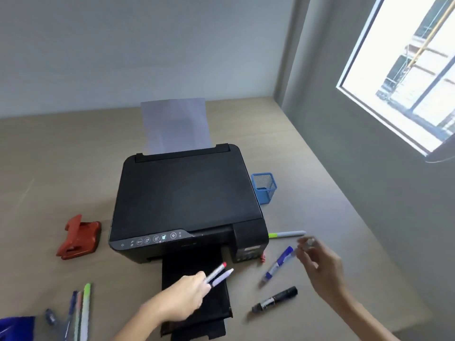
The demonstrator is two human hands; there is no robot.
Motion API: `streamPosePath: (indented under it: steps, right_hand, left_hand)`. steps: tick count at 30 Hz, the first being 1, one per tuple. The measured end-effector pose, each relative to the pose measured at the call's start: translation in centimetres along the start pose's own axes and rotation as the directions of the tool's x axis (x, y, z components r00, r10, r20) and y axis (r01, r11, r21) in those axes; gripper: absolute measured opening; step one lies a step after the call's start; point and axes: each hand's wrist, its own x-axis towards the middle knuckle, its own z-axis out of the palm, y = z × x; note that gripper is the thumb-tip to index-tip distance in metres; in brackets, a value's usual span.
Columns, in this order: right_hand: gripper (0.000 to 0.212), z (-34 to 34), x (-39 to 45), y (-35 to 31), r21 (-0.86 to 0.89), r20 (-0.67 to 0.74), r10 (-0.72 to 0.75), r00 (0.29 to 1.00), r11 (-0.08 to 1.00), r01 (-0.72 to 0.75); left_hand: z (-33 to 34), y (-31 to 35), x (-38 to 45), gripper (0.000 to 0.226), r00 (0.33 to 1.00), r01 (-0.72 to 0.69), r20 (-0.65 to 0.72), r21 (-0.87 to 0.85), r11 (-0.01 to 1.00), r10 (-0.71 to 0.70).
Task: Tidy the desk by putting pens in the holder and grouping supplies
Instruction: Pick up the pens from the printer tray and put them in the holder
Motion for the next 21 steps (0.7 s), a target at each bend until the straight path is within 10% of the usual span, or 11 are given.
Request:
streamPosePath:
  steps: [9, 21]
  right_hand:
    - [0.007, -2.8, 14.7, 0.8, 0.362, -0.162, 0.174, 0.971, 0.926, -0.105]
    - [0.015, 2.8, 24.7, 4.7, 0.109, 0.158, 0.122, 0.980, 0.984, -0.140]
  left_hand:
    - [-12.0, 16.5, 9.0, 0.036, 0.968, -0.141, -0.172, 0.231, 0.963, 0.183]
    - [-12.3, 21.8, 27.2, 0.033, 0.969, 0.225, -0.213, 0.527, 0.820, -0.129]
